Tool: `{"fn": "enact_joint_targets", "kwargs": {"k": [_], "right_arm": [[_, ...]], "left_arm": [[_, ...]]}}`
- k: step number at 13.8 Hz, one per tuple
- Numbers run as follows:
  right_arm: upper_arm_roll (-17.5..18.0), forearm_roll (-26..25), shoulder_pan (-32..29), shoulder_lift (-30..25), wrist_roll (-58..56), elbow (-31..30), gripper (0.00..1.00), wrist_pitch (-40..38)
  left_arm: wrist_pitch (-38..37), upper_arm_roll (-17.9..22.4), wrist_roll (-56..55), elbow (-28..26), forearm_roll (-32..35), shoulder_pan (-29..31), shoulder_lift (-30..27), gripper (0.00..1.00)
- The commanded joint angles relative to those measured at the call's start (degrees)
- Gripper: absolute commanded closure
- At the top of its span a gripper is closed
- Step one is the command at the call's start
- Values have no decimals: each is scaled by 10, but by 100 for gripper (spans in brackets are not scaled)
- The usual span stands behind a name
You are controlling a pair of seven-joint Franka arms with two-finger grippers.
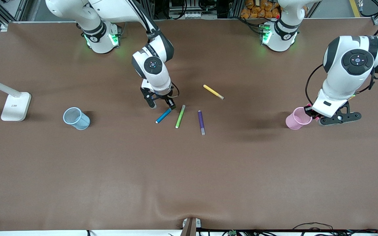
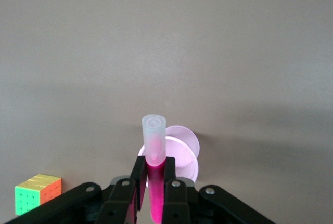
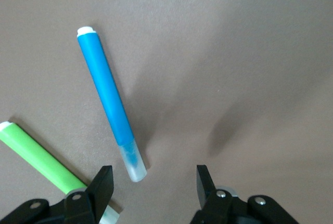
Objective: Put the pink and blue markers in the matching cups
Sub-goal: 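Lower the pink marker into the pink cup while the right gripper grasps blue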
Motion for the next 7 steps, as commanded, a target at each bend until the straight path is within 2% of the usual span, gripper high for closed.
{"fn": "enact_joint_targets", "kwargs": {"k": [1,2,5,6,7], "right_arm": [[-6,-29,9,47,24,27,27,8],[-12,-32,10,51,24,28,27,12],[-13,-32,12,51,24,32,44,13],[-13,-32,12,51,25,40,53,13],[-13,-32,12,51,24,42,71,12]], "left_arm": [[40,-5,-5,-37,-9,24,-16,100],[66,-5,-5,-54,-9,36,-16,100],[149,-4,-3,-88,-8,75,-3,100],[163,-4,-3,-96,-8,79,0,100],[180,-4,-4,-105,-9,79,0,100]]}}
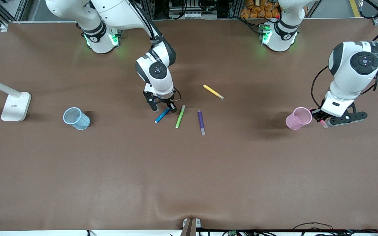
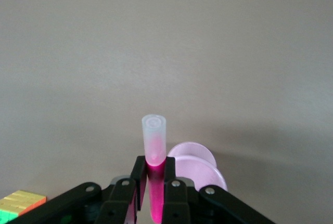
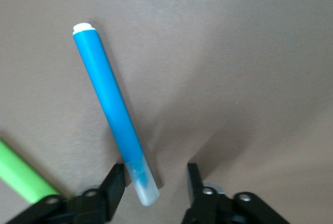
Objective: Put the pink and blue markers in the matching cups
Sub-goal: 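Lower the pink marker into the pink cup while the right gripper grasps blue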
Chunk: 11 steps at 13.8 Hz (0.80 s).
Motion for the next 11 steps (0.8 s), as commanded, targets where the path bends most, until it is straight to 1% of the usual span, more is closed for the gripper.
{"fn": "enact_joint_targets", "kwargs": {"k": [1,3,5,6,7,9,11], "right_arm": [[-8,-15,8,9,14,14,82,0],[-8,-24,8,6,12,14,100,-7],[-8,-23,7,-1,15,14,100,-17],[-10,-23,5,-11,16,14,100,-36],[-14,-24,0,-27,14,15,100,-69],[-45,-24,-4,-67,-1,24,100,-158],[-59,-23,-22,-79,-40,62,100,-266]], "left_arm": [[48,-6,-4,-31,-9,10,-5,100],[77,-6,-5,-52,-9,11,-5,100],[102,-6,-5,-68,-9,16,-5,100],[105,-6,-5,-72,-9,16,-5,100],[106,-7,-6,-76,-9,16,-6,100],[106,-8,-18,-79,-9,15,-6,100],[106,-9,-30,-78,-8,9,-5,100]]}}
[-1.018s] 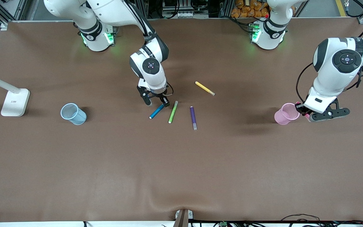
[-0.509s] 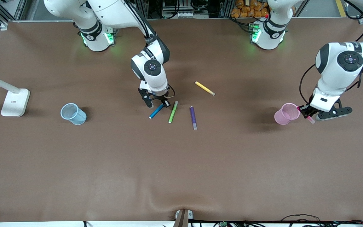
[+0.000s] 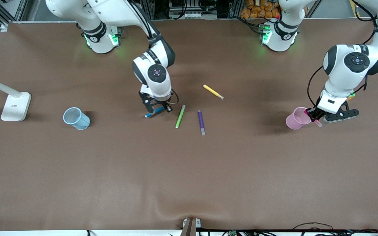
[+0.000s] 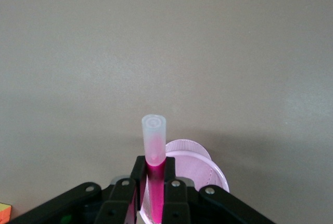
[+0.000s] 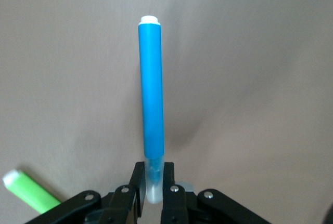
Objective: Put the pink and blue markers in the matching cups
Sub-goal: 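Carry the blue marker with the right gripper over the blue cup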
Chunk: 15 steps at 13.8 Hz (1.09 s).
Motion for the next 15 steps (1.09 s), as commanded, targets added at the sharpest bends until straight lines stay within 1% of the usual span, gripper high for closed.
{"fn": "enact_joint_targets", "kwargs": {"k": [1,2,5,7,9,10,11,12,15], "right_arm": [[-10,-5,-38,-33,-55,40,100,-137],[-9,1,-58,-40,-79,54,100,-176],[-9,31,-110,-72,-173,55,100,-243],[-9,61,-158,-93,-245,55,100,-287],[-10,69,-191,-106,-319,55,100,-334],[-11,69,-202,-113,-339,55,100,-348],[-10,69,-227,-119,-365,55,100,-367],[-10,70,-248,-122,-407,55,100,-388],[-10,71,-322,-123,-527,55,100,-437]], "left_arm": [[10,-12,-16,-10,-8,1,-6,100],[10,-13,-17,-10,-8,1,-3,100],[9,-14,-18,-11,-8,1,1,100],[9,-14,-18,-11,-8,1,5,100],[9,-15,-18,-11,-8,0,9,100],[9,-19,-18,-11,-8,1,13,83],[9,-23,-18,-11,-8,0,15,46],[8,-26,-15,-9,-7,1,19,0],[3,-41,-10,2,-8,1,16,0]]}}
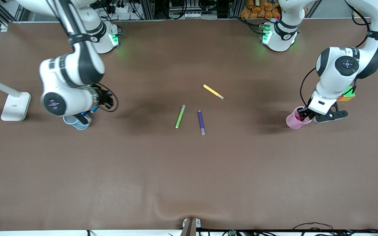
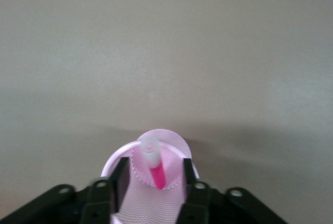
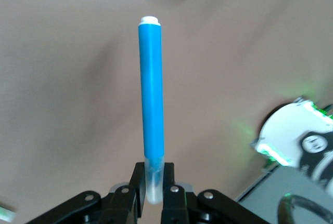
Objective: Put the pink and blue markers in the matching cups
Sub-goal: 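Carry the blue marker with the right gripper over the blue cup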
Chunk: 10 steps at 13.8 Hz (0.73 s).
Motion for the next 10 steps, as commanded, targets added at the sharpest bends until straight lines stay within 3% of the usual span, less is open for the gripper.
{"fn": "enact_joint_targets", "kwargs": {"k": [1,5,10], "right_arm": [[9,11,-71,-9,-111,-6,100,-34],[9,11,-119,-1,-197,-6,100,-44],[9,24,-178,25,-288,-6,100,-47]], "left_arm": [[-5,-14,0,8,-8,2,-4,0],[-67,-29,4,41,-7,2,-16,0],[-204,-57,7,135,-8,3,-13,0]]}}
